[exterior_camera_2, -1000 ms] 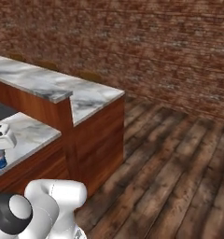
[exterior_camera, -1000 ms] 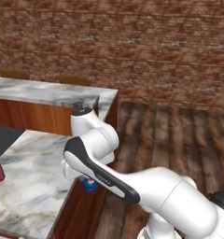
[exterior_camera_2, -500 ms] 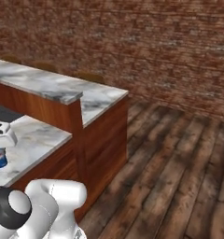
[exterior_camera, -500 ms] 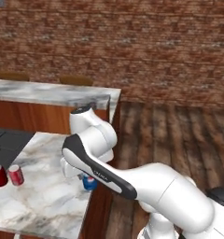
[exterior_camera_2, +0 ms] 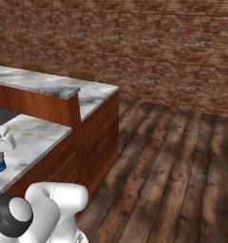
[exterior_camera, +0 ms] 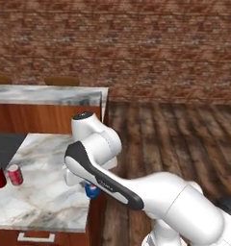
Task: Four empty soda cans are scattered around the kitchen. Gather all the cans and cluster them next to the stove for recycling.
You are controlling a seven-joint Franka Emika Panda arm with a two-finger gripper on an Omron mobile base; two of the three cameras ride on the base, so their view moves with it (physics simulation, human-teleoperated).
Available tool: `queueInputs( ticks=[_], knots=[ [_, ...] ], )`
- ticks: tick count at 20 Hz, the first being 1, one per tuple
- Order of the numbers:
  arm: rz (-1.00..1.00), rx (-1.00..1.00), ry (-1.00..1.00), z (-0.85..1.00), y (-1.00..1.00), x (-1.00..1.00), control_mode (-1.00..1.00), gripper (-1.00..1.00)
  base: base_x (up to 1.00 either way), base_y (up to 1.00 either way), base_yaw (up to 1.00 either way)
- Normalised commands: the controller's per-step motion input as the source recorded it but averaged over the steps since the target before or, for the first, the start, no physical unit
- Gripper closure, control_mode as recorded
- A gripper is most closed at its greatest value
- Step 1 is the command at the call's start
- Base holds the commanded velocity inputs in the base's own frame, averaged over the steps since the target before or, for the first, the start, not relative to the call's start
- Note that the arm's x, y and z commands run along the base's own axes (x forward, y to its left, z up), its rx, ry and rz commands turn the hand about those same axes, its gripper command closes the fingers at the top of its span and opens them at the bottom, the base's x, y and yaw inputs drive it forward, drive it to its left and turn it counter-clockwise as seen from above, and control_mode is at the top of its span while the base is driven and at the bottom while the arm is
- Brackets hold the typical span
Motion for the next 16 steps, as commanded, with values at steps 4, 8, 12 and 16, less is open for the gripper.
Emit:
queueInputs(
  ticks=[4,8,12,16],
  knots=[
    [0.0,0.0,0.0,0.0,0.0,0.0,1.0,1.0,-0.04,0.26,-0.36],
    [0.0,0.0,0.0,0.0,0.0,0.0,1.0,1.0,-0.04,0.29,-0.35],
    [0.0,0.0,0.0,0.0,0.0,0.0,1.0,1.0,-0.23,0.38,-0.3],
    [0.0,0.0,0.0,0.0,0.0,0.0,1.0,1.0,-0.66,0.07,-0.26]
  ],
)
